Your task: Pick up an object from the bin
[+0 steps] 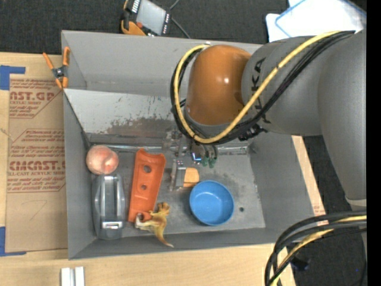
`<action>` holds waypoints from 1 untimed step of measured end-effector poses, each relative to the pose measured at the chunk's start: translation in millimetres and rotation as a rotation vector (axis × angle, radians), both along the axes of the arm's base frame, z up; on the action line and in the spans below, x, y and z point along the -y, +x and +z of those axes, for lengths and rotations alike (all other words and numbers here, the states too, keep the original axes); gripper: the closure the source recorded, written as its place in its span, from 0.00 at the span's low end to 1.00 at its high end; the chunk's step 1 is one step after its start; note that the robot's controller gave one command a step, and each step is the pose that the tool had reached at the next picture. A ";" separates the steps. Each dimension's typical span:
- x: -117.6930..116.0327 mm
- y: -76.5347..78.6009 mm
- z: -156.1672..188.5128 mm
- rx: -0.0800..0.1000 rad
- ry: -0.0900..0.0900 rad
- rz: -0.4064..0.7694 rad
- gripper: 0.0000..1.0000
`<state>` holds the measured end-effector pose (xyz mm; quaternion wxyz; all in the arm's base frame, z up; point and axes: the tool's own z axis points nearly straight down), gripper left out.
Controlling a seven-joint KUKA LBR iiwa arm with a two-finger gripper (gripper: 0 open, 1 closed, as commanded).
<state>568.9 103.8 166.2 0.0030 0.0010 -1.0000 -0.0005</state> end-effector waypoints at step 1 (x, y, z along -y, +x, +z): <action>0.7 1.6 5.0 0.007 0.001 -0.002 0.00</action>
Offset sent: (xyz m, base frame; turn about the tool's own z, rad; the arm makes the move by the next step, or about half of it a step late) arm 0.0127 0.0545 -0.0962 -0.4580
